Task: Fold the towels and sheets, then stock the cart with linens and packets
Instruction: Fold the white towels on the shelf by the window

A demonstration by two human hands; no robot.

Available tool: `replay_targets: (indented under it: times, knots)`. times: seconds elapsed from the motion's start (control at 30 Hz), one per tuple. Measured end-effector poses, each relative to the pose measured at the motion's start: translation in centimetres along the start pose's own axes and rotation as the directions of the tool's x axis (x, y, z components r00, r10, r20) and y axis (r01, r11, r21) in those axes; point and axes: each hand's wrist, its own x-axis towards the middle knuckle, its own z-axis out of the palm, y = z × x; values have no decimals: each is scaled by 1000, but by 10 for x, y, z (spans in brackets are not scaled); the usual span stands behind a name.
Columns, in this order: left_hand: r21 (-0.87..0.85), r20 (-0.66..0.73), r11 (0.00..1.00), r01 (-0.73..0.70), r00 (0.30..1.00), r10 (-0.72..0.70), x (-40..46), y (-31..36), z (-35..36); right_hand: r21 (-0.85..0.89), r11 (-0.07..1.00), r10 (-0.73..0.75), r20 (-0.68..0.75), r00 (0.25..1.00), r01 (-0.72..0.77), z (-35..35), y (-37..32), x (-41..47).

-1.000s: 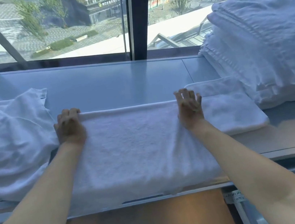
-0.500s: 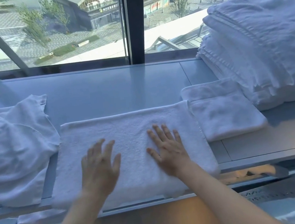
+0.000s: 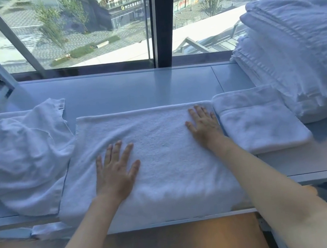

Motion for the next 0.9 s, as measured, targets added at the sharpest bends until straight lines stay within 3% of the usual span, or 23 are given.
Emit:
replay_targets:
  times: [0.2,0.37,0.57,0.9]
  knots:
    - [-8,6,1000,0,1000,0,14,5,0,87,990,-103,-63,993,109,-1,-23,-71]
    - [-13,-11,1000,-12,1000,11,17,3,5,16,988,-155,25,988,155,30,-18,-154]
    - [-26,-26,1000,3,1000,-4,40,5,8,5,986,-166,4,986,166,25,-12,-116]
    - [-7,23,999,-41,999,41,148,8,-10,-2,994,-106,19,994,106,6,-21,-11]
